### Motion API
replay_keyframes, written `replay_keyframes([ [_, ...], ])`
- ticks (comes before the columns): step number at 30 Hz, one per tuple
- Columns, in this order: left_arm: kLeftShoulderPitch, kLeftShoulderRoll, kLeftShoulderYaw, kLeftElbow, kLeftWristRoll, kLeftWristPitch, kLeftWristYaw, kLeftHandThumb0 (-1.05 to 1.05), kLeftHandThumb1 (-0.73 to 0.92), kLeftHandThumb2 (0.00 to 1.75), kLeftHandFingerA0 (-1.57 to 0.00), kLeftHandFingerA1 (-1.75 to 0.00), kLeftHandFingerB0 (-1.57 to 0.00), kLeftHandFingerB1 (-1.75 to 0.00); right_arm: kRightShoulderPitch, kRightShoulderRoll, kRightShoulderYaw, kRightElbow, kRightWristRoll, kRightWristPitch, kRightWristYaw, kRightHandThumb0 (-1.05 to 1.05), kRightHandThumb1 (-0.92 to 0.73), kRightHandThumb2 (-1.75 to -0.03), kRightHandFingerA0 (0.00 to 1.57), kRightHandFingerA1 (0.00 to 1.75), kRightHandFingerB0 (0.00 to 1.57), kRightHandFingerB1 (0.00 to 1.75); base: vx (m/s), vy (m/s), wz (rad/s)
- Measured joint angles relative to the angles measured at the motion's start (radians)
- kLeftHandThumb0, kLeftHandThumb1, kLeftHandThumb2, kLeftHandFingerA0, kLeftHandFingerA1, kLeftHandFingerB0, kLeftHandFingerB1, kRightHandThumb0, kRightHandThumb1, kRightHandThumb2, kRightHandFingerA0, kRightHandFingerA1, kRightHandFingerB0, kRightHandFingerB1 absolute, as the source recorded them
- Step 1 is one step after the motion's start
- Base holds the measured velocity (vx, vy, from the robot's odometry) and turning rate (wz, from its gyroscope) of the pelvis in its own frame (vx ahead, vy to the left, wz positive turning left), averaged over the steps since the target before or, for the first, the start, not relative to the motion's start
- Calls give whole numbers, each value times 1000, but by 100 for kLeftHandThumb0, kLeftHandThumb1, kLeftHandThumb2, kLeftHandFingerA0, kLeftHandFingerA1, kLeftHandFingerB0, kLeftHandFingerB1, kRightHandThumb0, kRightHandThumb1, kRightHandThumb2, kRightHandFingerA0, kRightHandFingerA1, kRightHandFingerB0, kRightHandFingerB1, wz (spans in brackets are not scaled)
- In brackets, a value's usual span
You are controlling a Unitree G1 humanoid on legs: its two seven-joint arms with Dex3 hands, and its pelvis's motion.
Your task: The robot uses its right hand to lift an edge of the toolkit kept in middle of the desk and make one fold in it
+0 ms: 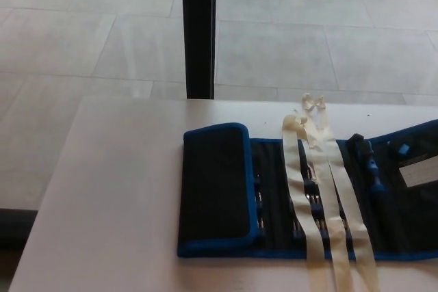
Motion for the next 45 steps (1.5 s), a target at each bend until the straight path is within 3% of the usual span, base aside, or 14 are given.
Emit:
replay_keyframes([
  [2,0,0,1,1,-1,0,0,-75,89,66,-46,-68,-43,-58,16,-1,36,33,-19,0,17,-62,-62,-92,50,60,31,50,0,0,0],
  [7,0,0,4,2,-4,0,0,-75,91,67,-48,-68,-37,-51,27,-18,87,115,-60,-5,50,-57,-78,-63,53,49,36,38,0,0,0],
  [8,0,0,3,2,-4,0,0,-73,69,108,-44,-69,-31,-58,28,-23,95,126,-67,-7,55,-60,-62,-95,50,61,33,51,0,0,0],
  [10,0,0,2,2,-4,0,0,-75,90,67,-44,-67,-32,-48,32,-32,110,142,-82,-10,64,-58,-62,-93,51,61,35,52,0,0,0],
  [13,1,0,3,2,-4,0,0,-76,91,68,-44,-68,-33,-49,39,-35,129,157,-102,-11,70,-58,-63,-93,49,60,35,51,0,0,0],
  [15,1,0,1,2,-4,0,0,-73,70,109,-44,-69,-31,-58,46,-40,143,167,-115,-11,80,-57,-62,-94,51,61,35,51,0,0,0],
  [16,1,0,0,1,-4,0,0,-75,90,66,-46,-66,-34,-49,48,-41,147,171,-120,-11,83,-54,-77,-60,55,49,42,38,0,0,0],
  [19,2,0,-2,2,-3,0,0,-76,90,66,-47,-66,-35,-49,50,-46,167,186,-143,-20,90,-59,-62,-94,51,62,37,53,0,0,0],
  [21,2,0,-2,2,-4,0,0,-76,90,66,-47,-66,-35,-49,50,-48,179,187,-153,-29,95,-59,-62,-94,51,62,37,53,0,0,0],
  [22,3,0,-2,2,-4,0,0,-78,89,66,-48,-72,-37,-52,50,-48,183,188,-158,-33,98,-56,-73,-62,64,51,46,41,0,0,0],
  [23,4,0,-3,2,-4,0,0,-76,91,67,-45,-69,-34,-50,50,-48,186,188,-162,-34,99,-59,-60,-93,55,62,38,52,0,0,0],
  [40,5,1,-13,2,-3,0,0,-77,90,66,-45,-69,-33,-51,49,-35,349,-7,-225,73,110,-58,-70,-65,55,52,42,44,0,0,0],
  [41,4,1,-13,2,-3,0,-1,-74,69,108,-46,-70,-31,-58,45,-35,356,-17,-228,85,111,-57,-75,-62,58,50,45,42,0,0,0],
  [45,5,1,-20,3,-1,0,-1,-76,90,67,-46,-66,-33,-49,43,-35,364,-44,-234,113,111,-58,-75,-63,60,52,47,43,0,0,0],
])
